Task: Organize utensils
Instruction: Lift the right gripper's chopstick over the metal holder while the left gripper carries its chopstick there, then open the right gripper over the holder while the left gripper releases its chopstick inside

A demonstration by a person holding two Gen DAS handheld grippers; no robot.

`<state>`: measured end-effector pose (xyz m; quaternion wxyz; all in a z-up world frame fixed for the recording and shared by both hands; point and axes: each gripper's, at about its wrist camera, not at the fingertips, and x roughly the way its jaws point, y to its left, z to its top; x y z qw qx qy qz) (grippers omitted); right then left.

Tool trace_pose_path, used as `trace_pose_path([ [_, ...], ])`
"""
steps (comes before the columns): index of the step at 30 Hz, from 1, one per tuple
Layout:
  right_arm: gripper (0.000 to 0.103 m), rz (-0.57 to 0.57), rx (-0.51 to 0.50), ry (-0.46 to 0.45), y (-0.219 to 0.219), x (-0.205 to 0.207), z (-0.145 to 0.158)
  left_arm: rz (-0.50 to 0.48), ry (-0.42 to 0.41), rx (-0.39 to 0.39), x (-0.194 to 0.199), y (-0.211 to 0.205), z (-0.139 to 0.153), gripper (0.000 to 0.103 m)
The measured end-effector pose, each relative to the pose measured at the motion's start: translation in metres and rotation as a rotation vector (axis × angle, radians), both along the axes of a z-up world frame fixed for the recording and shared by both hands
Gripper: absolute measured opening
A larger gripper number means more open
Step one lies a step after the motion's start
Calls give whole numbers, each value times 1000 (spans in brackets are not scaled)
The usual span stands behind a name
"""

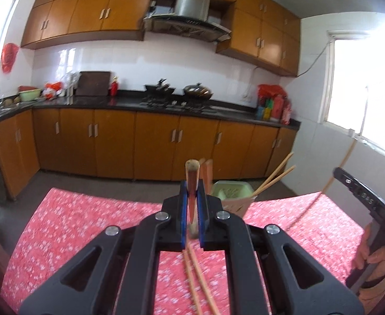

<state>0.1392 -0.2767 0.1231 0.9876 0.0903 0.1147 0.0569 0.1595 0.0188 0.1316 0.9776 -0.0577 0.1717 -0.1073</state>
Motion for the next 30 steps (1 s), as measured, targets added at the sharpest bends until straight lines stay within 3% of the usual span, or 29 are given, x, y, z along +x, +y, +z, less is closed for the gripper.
trace_pose_path([
  [9,8,27,65,-112,10,24,31,-49,-101,14,14,-35,37,8],
  [17,8,-10,61,-186,20,47,35,-56,-38,37,56,-49,29,8],
  [24,8,-3,37,-95,33,84,2,-57,21,62,86,-52,10,8],
  [30,11,13,35,-24,35,91,-11,-41,62,44,106,-49,1,8],
])
